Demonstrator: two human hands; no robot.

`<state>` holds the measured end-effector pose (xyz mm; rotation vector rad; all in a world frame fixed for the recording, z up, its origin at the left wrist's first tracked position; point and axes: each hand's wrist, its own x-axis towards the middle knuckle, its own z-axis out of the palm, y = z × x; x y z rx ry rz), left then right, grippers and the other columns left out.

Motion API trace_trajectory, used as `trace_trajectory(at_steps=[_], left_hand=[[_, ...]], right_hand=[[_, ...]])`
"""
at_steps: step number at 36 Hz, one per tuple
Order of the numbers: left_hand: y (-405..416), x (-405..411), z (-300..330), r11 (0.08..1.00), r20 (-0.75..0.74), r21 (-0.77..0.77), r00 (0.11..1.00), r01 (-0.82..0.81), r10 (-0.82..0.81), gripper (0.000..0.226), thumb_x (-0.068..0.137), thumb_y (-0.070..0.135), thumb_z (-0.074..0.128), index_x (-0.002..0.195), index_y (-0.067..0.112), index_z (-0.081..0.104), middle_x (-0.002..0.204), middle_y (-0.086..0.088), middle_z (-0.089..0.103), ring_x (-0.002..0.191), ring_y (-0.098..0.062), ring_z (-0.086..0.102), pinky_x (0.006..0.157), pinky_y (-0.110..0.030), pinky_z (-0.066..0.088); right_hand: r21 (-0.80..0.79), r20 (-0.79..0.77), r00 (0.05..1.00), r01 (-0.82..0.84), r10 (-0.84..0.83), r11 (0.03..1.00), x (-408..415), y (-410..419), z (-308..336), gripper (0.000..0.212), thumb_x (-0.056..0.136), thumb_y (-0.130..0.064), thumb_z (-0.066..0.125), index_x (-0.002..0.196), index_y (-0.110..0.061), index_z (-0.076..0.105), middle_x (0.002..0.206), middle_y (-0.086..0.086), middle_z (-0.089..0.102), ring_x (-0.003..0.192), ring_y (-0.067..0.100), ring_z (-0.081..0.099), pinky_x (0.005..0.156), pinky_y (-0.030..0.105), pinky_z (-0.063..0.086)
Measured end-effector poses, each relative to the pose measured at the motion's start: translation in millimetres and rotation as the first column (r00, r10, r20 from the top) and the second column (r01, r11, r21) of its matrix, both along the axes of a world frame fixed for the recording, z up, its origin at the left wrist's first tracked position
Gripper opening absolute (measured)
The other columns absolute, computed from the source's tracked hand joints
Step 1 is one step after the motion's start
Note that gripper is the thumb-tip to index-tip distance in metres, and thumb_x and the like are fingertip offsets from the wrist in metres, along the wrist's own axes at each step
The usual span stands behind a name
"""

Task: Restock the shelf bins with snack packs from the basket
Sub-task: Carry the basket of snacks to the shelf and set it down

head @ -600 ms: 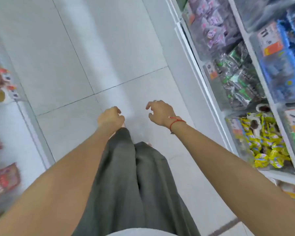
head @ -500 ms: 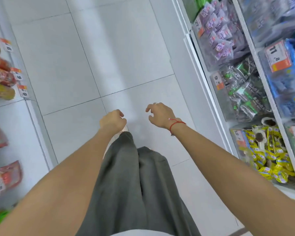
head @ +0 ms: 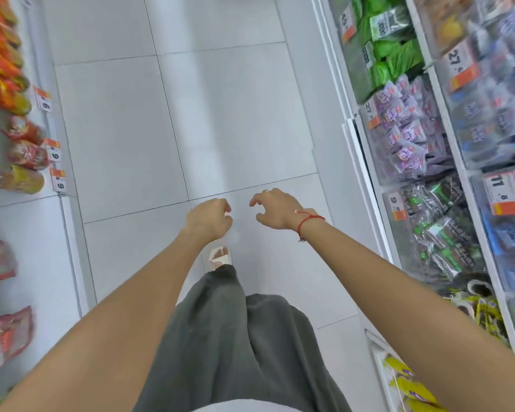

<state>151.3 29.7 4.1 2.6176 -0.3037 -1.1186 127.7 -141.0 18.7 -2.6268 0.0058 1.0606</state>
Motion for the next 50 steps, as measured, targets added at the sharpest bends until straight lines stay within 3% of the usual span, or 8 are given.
trace_trajectory(at_steps=[4, 9, 24, 32, 36, 43, 47, 50], left_hand=[[-8.4, 52.0, 6.6, 0.998, 0.125, -0.040, 0.991, -0.047, 0.052, 0.039, 0.089, 0.016, 0.048, 0.128, 0.019, 0.053, 0.129, 0.002, 0.057, 0.116, -0.025, 0.053, 0.089, -0.034, 0.043], [-16.6, 121.6, 9.9, 0.998, 0.145, -0.011, 0.987, -0.068, 0.069, 0.039, 0.090, 0.016, 0.048, 0.128, 0.019, 0.052, 0.127, 0.004, 0.058, 0.115, -0.023, 0.054, 0.080, -0.029, 0.036], [-53.8, 369.2, 4.1, 0.991, 0.009, 0.086, 0.995, -0.104, 0.104, 0.041, 0.091, 0.021, 0.049, 0.133, 0.019, 0.048, 0.134, 0.000, 0.052, 0.121, -0.024, 0.049, 0.092, -0.035, 0.042], [-73.2, 512.7, 8.4, 0.988, -0.009, 0.091, 0.992, -0.128, 0.129, 0.035, 0.091, 0.021, 0.047, 0.125, 0.023, 0.054, 0.126, 0.003, 0.058, 0.115, -0.023, 0.053, 0.085, -0.031, 0.039], [-82.7, 602.2, 6.1, 0.991, 0.006, 0.100, 0.996, -0.085, 0.085, 0.033, 0.091, 0.023, 0.047, 0.122, 0.025, 0.056, 0.124, 0.001, 0.060, 0.113, -0.025, 0.054, 0.086, -0.032, 0.040], [-101.1, 762.6, 17.8, 0.986, -0.057, 0.159, 0.998, 0.049, -0.041, 0.041, 0.091, 0.024, 0.045, 0.132, 0.021, 0.047, 0.129, 0.001, 0.055, 0.116, -0.023, 0.052, 0.083, -0.029, 0.037], [-120.7, 844.1, 30.8, 0.981, -0.024, 0.174, 0.996, 0.090, -0.087, 0.039, 0.091, 0.021, 0.045, 0.130, 0.016, 0.048, 0.122, 0.001, 0.056, 0.101, -0.022, 0.052, 0.077, -0.028, 0.036], [-137.3, 903.7, 34.7, 0.978, 0.003, 0.180, 0.994, 0.104, -0.107, 0.038, 0.091, 0.020, 0.046, 0.128, 0.016, 0.049, 0.125, -0.001, 0.057, 0.110, -0.023, 0.054, 0.079, -0.029, 0.037]], right_hand=[[0.017, 0.042, 0.999, 0.012, -0.012, 1.000, 58.0, -15.6, 4.0, 0.040, 0.091, -0.020, 0.052, 0.130, -0.023, 0.052, 0.130, 0.003, 0.053, 0.123, 0.021, 0.045, 0.087, 0.031, 0.040], [0.008, 0.030, 0.999, 0.026, -0.027, 1.000, 135.1, -36.8, 4.5, 0.040, 0.090, -0.019, 0.051, 0.129, -0.024, 0.053, 0.128, 0.000, 0.055, 0.121, 0.020, 0.048, 0.085, 0.029, 0.039], [0.008, 0.054, 0.998, 0.032, -0.032, 0.999, 396.1, -92.7, -21.4, 0.038, 0.091, -0.016, 0.048, 0.128, -0.023, 0.053, 0.131, -0.001, 0.055, 0.117, 0.021, 0.053, 0.083, 0.029, 0.043], [0.018, 0.037, 0.998, 0.047, -0.047, 0.999, 541.0, -118.9, -19.3, 0.037, 0.090, -0.015, 0.046, 0.125, -0.024, 0.054, 0.130, 0.000, 0.055, 0.115, 0.022, 0.053, 0.081, 0.029, 0.041], [0.007, 0.120, 0.992, 0.046, -0.047, 0.999, 625.2, -125.2, -18.4, 0.037, 0.091, -0.012, 0.046, 0.127, -0.021, 0.054, 0.130, 0.001, 0.054, 0.115, 0.022, 0.053, 0.079, 0.029, 0.040], [0.013, 0.110, 0.986, 0.127, -0.127, 0.992, 772.0, -132.7, -11.1, 0.036, 0.090, -0.015, 0.049, 0.125, -0.023, 0.055, 0.129, 0.000, 0.055, 0.117, 0.021, 0.052, 0.080, 0.029, 0.039], [0.019, 0.129, 0.970, 0.203, -0.204, 0.979, 844.9, -145.7, -3.5, 0.038, 0.088, -0.017, 0.053, 0.126, -0.022, 0.054, 0.127, 0.000, 0.055, 0.114, 0.022, 0.053, 0.080, 0.029, 0.041], [0.028, 0.120, 0.965, 0.233, -0.235, 0.972, 896.0, -158.8, -2.7, 0.037, 0.088, -0.018, 0.056, 0.126, -0.022, 0.055, 0.127, 0.001, 0.057, 0.112, 0.022, 0.055, 0.080, 0.030, 0.043]])
